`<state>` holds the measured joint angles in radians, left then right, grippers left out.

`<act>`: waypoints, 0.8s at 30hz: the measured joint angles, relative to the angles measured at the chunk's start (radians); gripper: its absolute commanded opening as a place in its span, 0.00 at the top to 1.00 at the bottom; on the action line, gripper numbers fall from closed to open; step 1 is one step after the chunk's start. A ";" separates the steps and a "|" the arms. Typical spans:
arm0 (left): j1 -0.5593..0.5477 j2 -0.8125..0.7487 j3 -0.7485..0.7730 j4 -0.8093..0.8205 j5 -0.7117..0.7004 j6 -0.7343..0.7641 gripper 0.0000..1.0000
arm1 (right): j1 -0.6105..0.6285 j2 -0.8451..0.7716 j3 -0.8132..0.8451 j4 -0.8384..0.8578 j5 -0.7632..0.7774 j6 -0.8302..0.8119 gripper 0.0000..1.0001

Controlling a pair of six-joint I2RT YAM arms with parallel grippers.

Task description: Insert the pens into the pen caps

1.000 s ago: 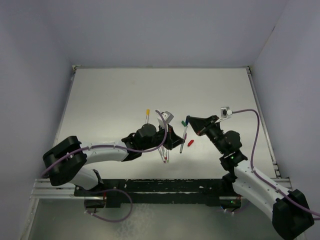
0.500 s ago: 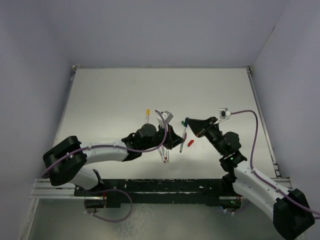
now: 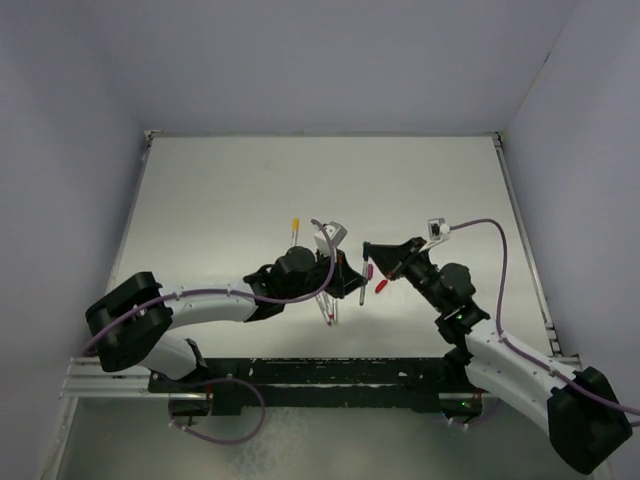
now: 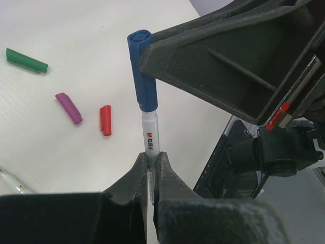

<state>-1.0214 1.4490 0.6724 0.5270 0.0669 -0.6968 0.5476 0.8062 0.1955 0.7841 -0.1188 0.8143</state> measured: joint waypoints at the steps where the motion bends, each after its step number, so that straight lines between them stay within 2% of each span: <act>1: 0.000 -0.001 0.000 -0.006 -0.002 0.000 1.00 | 0.005 0.000 0.000 -0.004 0.000 -0.006 1.00; 24: 0.029 -0.090 -0.064 0.002 -0.021 -0.026 1.00 | 0.102 0.061 0.056 -0.009 0.033 -0.103 1.00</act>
<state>-0.9928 1.3586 0.6083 0.5293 0.0456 -0.7231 0.6498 0.8673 0.2512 0.7753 -0.0856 0.7113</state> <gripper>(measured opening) 0.037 0.106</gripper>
